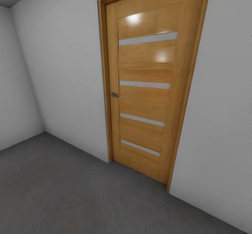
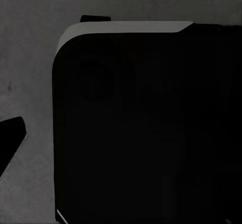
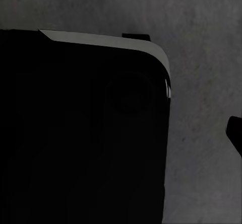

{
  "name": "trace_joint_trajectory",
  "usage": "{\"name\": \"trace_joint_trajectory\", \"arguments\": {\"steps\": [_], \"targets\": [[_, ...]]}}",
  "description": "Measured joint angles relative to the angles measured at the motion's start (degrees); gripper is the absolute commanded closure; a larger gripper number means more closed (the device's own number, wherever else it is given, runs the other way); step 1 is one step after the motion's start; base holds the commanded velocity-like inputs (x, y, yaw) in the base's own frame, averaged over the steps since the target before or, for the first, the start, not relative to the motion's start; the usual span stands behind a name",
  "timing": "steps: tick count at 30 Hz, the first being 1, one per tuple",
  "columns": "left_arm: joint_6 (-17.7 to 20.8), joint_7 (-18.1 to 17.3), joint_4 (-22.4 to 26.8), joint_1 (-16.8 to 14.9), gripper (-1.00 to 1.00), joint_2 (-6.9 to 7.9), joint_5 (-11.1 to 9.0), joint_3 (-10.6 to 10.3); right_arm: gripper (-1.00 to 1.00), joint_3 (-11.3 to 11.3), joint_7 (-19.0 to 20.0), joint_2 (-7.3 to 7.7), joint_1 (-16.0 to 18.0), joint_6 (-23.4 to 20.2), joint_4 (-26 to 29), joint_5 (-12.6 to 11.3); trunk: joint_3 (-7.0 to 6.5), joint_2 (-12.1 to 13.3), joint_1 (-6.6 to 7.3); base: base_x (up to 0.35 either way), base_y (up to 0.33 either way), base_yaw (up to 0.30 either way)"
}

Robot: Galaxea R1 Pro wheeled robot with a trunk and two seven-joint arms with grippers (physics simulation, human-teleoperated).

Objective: Move the two storage containers from the living room to the garage. In the garage, place one container on the floor and stack the other container on top of it (either order is fine).

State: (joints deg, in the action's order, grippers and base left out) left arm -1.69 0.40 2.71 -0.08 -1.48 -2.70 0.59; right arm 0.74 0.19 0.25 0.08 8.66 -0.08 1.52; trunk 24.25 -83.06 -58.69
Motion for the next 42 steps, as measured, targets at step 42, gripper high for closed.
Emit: {"name": "trace_joint_trajectory", "arguments": {"steps": [42], "targets": [[0.0,0.0,-0.01,0.0,-1.0,0.09,-0.01,0.0,-1.0,0.0,-0.03,0.08,0.0,0.03,0.0,0.0,0.0,0.0,-0.01,0.279,0.237,-0.244]]}}
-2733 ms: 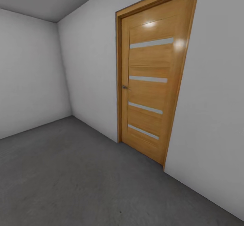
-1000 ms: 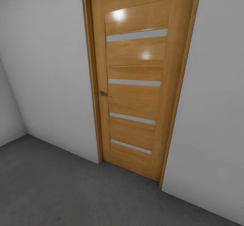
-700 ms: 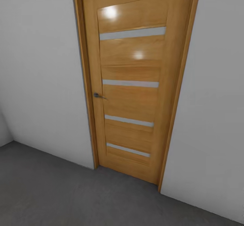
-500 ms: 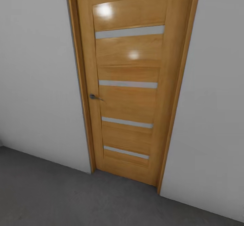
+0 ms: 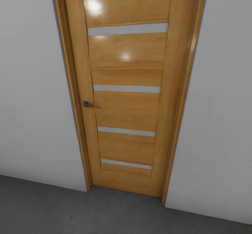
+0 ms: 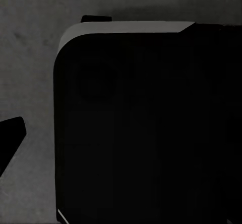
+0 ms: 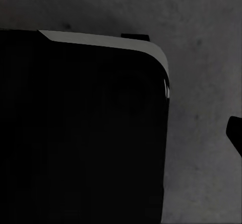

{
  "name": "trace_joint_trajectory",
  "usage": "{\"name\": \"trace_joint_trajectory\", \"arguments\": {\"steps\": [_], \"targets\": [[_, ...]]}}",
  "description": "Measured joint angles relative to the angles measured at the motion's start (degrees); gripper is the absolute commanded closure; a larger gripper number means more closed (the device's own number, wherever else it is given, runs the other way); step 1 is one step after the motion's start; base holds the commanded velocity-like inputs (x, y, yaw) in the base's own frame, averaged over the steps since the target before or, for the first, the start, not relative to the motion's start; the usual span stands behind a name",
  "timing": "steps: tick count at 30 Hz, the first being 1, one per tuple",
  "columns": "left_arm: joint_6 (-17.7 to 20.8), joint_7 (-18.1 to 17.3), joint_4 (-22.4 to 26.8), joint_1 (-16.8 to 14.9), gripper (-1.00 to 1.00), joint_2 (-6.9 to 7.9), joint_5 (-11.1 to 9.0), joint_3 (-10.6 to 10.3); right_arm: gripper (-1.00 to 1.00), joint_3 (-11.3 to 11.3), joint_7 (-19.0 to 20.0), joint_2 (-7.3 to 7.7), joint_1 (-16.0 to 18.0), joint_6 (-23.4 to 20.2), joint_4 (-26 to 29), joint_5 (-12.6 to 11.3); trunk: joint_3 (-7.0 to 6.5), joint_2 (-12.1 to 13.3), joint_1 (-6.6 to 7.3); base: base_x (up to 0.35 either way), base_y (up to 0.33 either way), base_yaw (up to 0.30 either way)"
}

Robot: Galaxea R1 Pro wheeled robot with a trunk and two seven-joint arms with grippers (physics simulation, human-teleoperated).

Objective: Move the two storage containers from the living room to the garage. In the garage, place one container on the floor and stack the other container on top of it (either order is fine).

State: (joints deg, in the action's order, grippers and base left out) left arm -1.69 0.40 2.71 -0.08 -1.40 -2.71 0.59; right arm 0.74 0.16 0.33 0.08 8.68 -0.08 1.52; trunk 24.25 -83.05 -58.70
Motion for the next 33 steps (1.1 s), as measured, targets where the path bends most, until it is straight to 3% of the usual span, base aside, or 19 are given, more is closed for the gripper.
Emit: {"name": "trace_joint_trajectory", "arguments": {"steps": [11,22,33], "targets": [[0.0,0.0,0.03,0.0,-1.0,0.0,0.0,0.01,-1.0,0.0,0.0,-0.01,0.0,0.01,0.0,0.0,0.0,0.0,-0.02,0.12,0.325,-0.233],[-0.05,0.0,0.02,0.0,-1.0,-0.07,0.0,0.07,-1.0,0.0,0.0,-0.02,0.0,0.0,0.0,-0.14,0.0,0.0,-0.02,0.069,0.325,-0.045],[-0.04,0.0,0.02,0.0,-1.0,-0.09,0.01,0.07,-1.0,0.0,0.0,-0.07,0.0,-0.05,0.0,-0.16,0.0,0.0,-0.02,0.008,0.079,-0.001]]}}
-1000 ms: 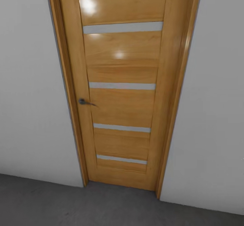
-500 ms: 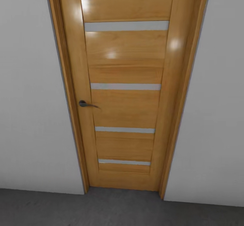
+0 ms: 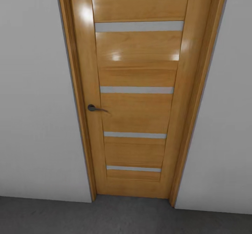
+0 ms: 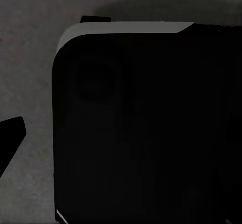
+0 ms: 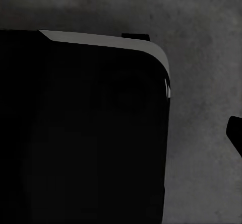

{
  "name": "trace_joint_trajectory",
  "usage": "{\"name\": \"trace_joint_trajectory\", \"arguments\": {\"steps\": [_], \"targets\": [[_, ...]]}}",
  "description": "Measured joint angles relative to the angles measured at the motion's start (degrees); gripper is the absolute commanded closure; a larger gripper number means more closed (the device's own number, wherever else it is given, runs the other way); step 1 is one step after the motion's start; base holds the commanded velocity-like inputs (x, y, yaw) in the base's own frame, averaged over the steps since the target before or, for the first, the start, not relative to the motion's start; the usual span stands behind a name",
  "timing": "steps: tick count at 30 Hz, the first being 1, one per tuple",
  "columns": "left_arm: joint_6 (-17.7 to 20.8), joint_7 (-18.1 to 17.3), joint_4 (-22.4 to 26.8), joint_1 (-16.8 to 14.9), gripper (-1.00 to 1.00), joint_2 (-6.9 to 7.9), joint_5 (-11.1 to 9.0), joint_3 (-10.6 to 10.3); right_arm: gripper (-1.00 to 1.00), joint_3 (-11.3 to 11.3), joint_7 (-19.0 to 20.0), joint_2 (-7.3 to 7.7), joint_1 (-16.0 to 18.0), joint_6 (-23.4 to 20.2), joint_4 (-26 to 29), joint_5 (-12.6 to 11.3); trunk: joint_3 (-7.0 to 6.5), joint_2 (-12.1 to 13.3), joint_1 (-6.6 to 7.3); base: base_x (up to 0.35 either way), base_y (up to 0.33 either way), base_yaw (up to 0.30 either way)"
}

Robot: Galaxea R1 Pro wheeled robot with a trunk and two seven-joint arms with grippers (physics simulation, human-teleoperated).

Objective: Move the two storage containers from the living room to the garage. In the garage, place one container on the floor and stack the other container on top of it (either order is fine).

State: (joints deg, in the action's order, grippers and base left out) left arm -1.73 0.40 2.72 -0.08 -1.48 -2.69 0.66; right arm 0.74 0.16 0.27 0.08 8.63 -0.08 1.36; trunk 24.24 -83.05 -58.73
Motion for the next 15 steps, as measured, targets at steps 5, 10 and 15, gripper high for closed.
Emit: {"name": "trace_joint_trajectory", "arguments": {"steps": [5,10,15], "targets": [[-0.03,0.0,0.0,0.0,-1.0,0.0,0.01,0.0,-1.0,0.0,0.0,0.03,0.0,-0.01,0.0,0.0,0.0,0.0,0.0,0.0,0.005,0.0],[-0.03,0.0,0.0,0.0,-1.0,0.0,0.0,0.0,-1.0,0.0,0.0,0.05,0.0,-0.01,0.0,0.05,0.0,0.0,0.0,0.0,0.001,0.0],[0.0,0.0,0.0,0.0,-1.0,0.0,0.0,-0.01,-1.0,0.0,0.0,0.07,0.0,-0.01,0.0,0.07,0.0,0.0,0.0,0.0,0.0,0.0]]}}
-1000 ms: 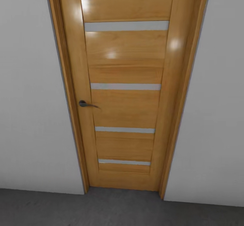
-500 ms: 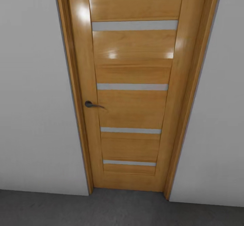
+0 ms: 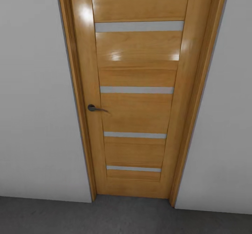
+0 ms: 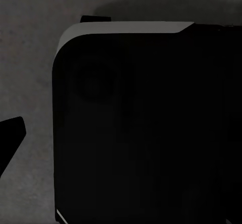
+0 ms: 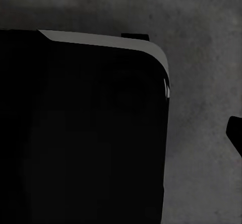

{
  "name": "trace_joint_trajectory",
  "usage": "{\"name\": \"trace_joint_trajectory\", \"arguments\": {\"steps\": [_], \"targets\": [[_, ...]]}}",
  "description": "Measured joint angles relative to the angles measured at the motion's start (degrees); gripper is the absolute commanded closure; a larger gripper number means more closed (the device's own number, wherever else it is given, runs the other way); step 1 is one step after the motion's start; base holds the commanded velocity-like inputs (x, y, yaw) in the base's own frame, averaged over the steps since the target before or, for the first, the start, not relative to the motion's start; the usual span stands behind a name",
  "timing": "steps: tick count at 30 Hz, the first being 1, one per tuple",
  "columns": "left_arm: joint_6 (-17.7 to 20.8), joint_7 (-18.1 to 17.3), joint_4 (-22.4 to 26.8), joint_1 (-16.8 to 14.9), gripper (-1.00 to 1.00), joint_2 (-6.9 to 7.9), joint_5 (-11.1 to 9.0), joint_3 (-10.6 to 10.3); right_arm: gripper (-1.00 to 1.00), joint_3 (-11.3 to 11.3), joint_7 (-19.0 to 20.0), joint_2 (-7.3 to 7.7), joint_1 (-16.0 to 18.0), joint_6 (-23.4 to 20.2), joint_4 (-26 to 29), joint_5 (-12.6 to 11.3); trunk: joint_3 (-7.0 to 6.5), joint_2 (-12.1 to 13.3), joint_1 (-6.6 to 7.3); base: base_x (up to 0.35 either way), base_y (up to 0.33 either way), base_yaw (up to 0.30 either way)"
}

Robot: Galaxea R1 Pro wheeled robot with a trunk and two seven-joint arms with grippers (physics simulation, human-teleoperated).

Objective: Move the two storage containers from the living room to the garage. In the garage, place one container on the floor and stack the other container on top of it (either order is fine).

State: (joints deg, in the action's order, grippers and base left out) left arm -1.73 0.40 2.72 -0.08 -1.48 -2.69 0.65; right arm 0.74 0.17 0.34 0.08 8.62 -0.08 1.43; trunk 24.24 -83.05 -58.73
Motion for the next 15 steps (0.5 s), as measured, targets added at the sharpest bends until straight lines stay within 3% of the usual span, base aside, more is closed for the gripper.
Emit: {"name": "trace_joint_trajectory", "arguments": {"steps": [15], "targets": [[-0.04,0.0,0.0,0.0,-1.0,-0.05,0.02,0.01,-1.0,0.0,0.0,0.0,0.0,0.02,0.0,-0.04,0.0,0.0,0.0,0.0,0.0,0.0]]}}
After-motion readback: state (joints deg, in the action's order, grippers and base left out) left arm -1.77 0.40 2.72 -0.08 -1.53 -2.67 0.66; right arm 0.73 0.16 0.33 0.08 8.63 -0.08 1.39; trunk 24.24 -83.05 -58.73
